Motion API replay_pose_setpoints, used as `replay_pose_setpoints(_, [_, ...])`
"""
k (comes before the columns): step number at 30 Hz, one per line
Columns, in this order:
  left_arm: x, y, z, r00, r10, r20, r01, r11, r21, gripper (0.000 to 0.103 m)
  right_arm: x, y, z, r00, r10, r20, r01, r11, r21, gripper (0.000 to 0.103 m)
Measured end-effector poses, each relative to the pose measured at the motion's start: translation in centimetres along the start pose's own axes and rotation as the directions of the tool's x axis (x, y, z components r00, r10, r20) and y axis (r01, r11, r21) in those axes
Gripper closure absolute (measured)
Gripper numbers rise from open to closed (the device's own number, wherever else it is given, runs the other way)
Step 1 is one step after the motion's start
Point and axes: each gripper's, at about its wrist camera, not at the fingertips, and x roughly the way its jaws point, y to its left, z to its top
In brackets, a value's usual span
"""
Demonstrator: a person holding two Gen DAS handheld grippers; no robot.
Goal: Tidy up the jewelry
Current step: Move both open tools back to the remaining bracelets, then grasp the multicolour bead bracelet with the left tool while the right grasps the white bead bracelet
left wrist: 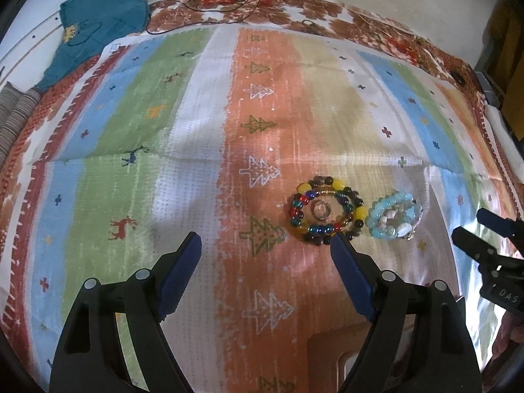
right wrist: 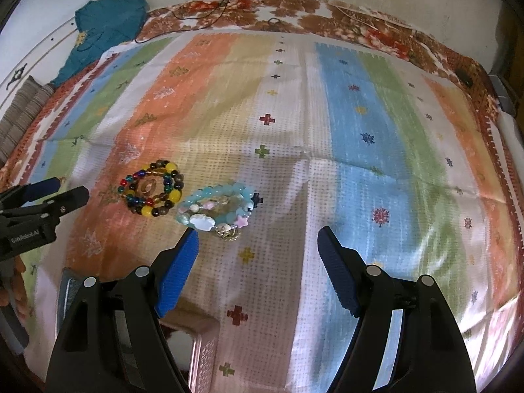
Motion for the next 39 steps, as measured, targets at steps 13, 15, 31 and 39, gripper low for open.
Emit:
replay_pose_setpoints(13, [2.2, -1.2, 0.9, 1.0, 0.005, -0.024, -0.004, 0.999, 0.049, 0.023, 1.9, -0.1, 0.7, 1.0, -0.003, -0.025, 0.003, 1.0, 0.007, 0.028])
replay_pose_setpoints(15, [2.4, -1.1, 1.1, 1.0, 0.01, -0.022, -0.009, 0.999, 0.052, 0.023, 2.2, -0.1, 1.0, 1.0, -0.006, -0.028, 0.006, 1.0, 0.005, 0.028])
replay_pose_setpoints(31, [5.5, -0.4, 1.6, 0.996, -0.027, -0.082, 0.028, 0.999, 0.015, 0.028, 4.6, 0.0, 2.0, 0.998, -0.012, -0.068, 0.012, 1.0, -0.004, 0.028])
replay_pose_setpoints(39, [6.2, -0.4, 1.6, 0.994, -0.045, -0.095, 0.048, 0.999, 0.022, 0.048, 6.2, 0.1, 1.9, 0.994, 0.004, -0.109, -0.006, 1.0, -0.012, 0.048])
